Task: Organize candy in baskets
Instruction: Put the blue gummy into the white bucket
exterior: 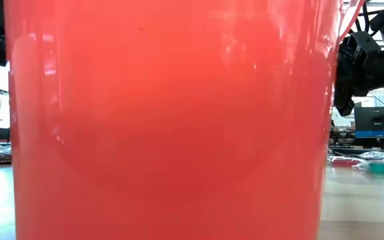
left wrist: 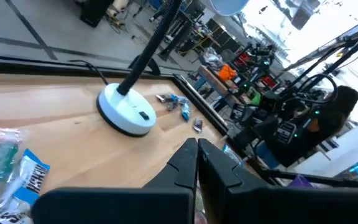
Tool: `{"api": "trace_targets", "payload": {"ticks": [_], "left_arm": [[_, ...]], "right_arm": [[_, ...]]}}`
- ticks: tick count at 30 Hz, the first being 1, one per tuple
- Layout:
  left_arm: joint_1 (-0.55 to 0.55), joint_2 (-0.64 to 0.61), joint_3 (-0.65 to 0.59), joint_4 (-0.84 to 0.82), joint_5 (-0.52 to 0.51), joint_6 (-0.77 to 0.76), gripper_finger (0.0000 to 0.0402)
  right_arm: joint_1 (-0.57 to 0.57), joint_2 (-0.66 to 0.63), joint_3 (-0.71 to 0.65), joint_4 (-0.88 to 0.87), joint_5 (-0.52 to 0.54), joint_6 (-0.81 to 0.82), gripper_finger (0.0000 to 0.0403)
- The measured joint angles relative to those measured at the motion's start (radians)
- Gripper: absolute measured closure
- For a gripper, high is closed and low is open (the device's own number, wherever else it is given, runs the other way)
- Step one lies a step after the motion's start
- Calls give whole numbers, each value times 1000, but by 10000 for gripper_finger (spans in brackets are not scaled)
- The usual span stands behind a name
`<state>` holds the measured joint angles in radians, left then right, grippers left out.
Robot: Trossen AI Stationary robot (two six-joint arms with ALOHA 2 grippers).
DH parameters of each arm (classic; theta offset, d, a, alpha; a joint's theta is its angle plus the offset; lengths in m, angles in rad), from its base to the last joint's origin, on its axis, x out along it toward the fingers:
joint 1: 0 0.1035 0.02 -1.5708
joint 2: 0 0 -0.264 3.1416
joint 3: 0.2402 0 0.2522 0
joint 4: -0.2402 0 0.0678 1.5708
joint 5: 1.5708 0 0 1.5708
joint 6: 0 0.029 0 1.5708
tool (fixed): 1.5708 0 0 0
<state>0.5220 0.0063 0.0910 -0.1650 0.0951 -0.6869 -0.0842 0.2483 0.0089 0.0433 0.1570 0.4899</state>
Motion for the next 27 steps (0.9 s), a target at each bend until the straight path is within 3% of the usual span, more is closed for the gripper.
{"api": "trace_targets", "payload": {"ticks": [7, 22, 27], "left_arm": [[0, 0, 0, 4, -58, 95, 402], [0, 0, 0, -15, -56, 19, 402], [0, 0, 0, -6, -80, 63, 402]], "right_arm": [[0, 0, 0, 0, 0, 0, 251], [0, 0, 0, -1, 0, 0, 251], [0, 0, 0, -1, 0, 0, 251]]}}
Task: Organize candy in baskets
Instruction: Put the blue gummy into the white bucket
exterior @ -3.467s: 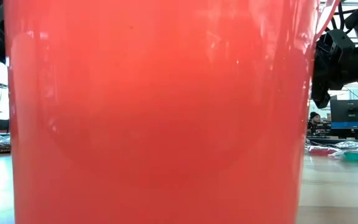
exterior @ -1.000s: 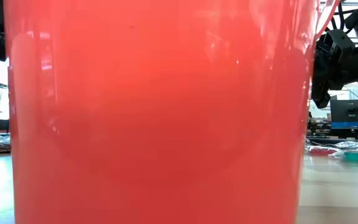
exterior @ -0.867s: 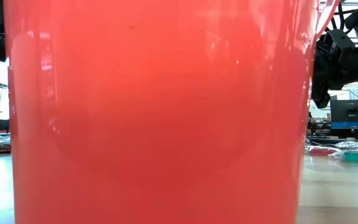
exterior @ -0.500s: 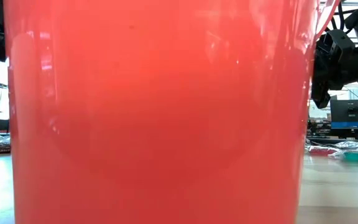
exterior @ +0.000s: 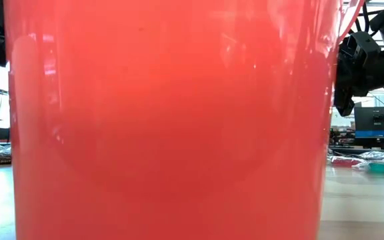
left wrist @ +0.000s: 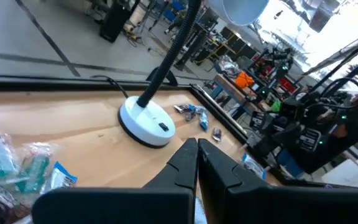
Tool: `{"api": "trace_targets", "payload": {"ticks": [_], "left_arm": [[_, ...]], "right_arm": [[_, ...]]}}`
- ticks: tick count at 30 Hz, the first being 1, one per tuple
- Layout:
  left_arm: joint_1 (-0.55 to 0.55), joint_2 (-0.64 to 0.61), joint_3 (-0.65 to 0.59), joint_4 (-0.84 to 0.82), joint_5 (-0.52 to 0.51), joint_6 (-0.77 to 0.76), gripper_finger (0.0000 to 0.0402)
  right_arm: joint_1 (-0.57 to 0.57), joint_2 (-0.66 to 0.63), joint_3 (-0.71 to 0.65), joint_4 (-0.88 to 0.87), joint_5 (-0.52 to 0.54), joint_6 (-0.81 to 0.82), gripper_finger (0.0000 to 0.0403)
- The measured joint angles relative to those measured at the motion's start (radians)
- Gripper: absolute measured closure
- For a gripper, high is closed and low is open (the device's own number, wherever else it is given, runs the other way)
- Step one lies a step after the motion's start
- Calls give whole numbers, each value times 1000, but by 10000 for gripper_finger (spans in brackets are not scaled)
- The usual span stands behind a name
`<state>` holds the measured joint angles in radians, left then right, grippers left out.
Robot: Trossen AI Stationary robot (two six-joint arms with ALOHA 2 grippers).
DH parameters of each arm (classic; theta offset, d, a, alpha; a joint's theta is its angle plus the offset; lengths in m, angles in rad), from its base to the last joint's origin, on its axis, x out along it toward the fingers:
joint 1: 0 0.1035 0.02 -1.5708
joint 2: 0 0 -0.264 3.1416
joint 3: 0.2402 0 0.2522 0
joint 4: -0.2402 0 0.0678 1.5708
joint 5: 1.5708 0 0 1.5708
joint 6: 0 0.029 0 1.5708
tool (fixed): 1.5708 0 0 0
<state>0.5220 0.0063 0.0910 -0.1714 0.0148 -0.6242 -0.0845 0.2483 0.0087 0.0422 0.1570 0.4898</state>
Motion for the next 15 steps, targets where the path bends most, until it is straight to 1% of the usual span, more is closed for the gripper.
{"api": "trace_targets", "payload": {"ticks": [2, 5, 9, 12, 15], "left_arm": [[0, 0, 0, 4, 2, 0, 401], [0, 0, 1, -8, 33, 0, 401], [0, 25, 54, -89, 57, 24, 402], [0, 93, 122, -119, 57, 81, 402], [0, 214, 211, -161, 37, 135, 399]], "right_arm": [[0, 0, 0, 0, 0, 0, 251], [0, 0, 0, 0, 0, 0, 251], [0, 0, 0, 0, 0, 0, 251], [0, 0, 0, 0, 0, 0, 251], [0, 0, 0, 0, 0, 0, 251]]}}
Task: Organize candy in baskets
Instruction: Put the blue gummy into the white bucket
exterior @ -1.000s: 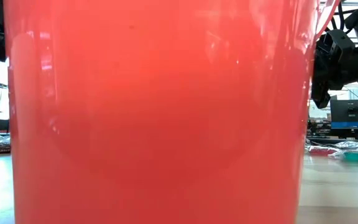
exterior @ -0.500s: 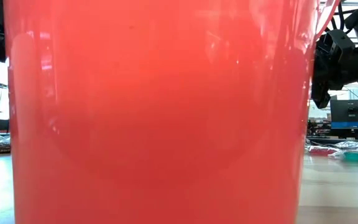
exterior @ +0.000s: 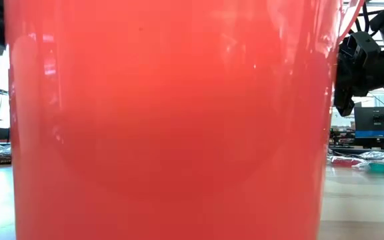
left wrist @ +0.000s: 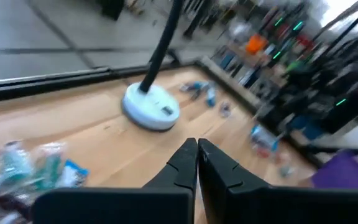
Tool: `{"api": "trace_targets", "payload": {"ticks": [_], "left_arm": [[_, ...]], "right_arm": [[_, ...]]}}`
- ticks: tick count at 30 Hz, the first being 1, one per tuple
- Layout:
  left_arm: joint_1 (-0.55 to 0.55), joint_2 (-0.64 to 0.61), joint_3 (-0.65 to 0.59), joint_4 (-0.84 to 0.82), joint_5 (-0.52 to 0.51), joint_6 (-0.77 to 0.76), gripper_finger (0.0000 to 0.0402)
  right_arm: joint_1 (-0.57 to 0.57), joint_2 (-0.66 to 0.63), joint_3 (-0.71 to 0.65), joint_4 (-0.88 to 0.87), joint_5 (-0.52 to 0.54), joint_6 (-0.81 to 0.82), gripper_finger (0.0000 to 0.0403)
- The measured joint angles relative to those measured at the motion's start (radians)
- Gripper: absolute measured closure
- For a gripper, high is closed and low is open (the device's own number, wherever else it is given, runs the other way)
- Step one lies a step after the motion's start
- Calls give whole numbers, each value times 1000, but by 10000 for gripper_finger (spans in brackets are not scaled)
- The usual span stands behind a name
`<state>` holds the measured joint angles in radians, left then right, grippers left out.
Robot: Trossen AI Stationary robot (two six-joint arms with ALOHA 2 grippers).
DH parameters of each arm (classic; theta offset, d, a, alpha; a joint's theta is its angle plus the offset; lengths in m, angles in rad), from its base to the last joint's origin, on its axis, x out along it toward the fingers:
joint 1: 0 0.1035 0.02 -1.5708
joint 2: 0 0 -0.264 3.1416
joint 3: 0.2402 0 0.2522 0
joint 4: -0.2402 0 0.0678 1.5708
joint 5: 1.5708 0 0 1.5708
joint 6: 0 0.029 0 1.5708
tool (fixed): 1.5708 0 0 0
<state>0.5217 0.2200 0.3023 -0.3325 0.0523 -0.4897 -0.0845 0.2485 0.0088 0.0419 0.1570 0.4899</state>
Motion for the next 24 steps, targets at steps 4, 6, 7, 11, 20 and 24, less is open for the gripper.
{"api": "trace_targets", "payload": {"ticks": [4, 6, 7, 11, 20, 24], "left_arm": [[-1, 215, 136, -74, -10, 35, 384], [-3, 320, 209, -110, -12, 66, 374], [-5, 367, 242, -125, -16, 87, 369], [-13, 509, 343, -172, -55, 152, 352], [-4, 634, 412, -292, -186, 196, 342], [-3, 704, 411, -289, -230, 214, 339]], "right_arm": [[0, 0, 0, 0, 0, 0, 251], [0, 0, 0, 0, 0, 0, 251], [0, 0, 0, 0, 0, 0, 251], [0, 0, 0, 0, 0, 0, 251], [0, 0, 0, 0, 0, 0, 251], [0, 0, 0, 0, 0, 0, 251]]}}
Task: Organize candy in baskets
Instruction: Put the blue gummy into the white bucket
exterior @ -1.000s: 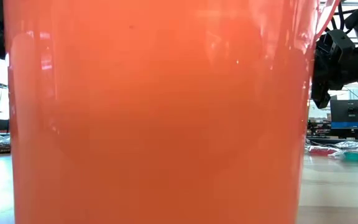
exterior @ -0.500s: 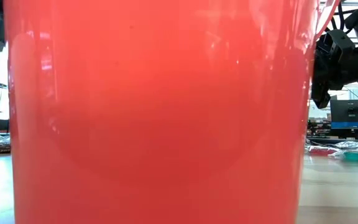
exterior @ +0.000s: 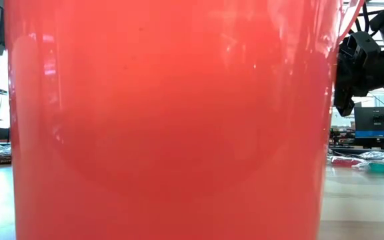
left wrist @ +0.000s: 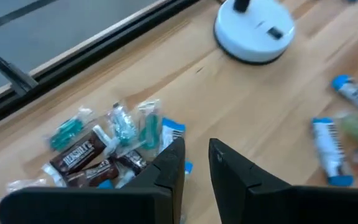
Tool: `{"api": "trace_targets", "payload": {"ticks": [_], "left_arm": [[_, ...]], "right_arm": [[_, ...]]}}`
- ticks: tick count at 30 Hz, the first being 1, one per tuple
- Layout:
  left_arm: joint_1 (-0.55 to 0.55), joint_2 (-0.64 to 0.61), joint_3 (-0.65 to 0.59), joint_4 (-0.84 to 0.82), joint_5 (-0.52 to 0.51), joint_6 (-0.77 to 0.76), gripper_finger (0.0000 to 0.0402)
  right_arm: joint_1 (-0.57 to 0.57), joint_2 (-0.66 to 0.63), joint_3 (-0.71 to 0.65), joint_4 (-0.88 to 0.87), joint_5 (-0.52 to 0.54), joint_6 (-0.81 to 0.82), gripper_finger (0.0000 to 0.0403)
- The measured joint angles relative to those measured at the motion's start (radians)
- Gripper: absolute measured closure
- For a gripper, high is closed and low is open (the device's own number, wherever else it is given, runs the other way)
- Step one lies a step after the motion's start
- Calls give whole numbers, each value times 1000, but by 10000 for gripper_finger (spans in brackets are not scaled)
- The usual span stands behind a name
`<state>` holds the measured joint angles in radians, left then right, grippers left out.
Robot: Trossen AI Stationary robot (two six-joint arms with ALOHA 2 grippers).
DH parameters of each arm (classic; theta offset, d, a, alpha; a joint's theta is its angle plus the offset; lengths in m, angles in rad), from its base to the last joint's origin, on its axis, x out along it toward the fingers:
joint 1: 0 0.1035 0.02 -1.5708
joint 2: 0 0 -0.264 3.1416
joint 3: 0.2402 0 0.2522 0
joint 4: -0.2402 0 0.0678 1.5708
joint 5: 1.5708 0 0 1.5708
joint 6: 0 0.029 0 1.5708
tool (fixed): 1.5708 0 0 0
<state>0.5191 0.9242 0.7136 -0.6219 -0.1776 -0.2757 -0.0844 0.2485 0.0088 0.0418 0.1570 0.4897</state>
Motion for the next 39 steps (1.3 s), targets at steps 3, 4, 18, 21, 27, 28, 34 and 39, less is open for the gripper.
{"api": "trace_targets", "payload": {"ticks": [3, 4, 18, 21, 27, 28, 34, 39], "left_arm": [[0, 64, 0, 0, -15, 2, 329], [0, 83, 0, 0, -23, 2, 325], [88, 293, 0, 143, -101, 6, 277], [112, 346, 0, 145, -93, 35, 277], [168, 409, 0, 188, -35, 72, 264], [177, 417, 0, 189, -34, 77, 259], [224, 450, 0, 210, -16, 73, 231], [231, 493, 0, 261, -7, 14, 223]], "right_arm": [[0, 0, 0, 0, 0, 0, 251], [0, 0, 0, 0, 0, 0, 251], [0, 0, 0, 0, 0, 0, 251], [0, 0, 0, 0, 0, 0, 251], [0, 0, 0, 0, 0, 0, 251], [0, 0, 0, 0, 0, 0, 251], [0, 0, 0, 0, 0, 0, 251], [0, 0, 0, 0, 0, 0, 251]]}}
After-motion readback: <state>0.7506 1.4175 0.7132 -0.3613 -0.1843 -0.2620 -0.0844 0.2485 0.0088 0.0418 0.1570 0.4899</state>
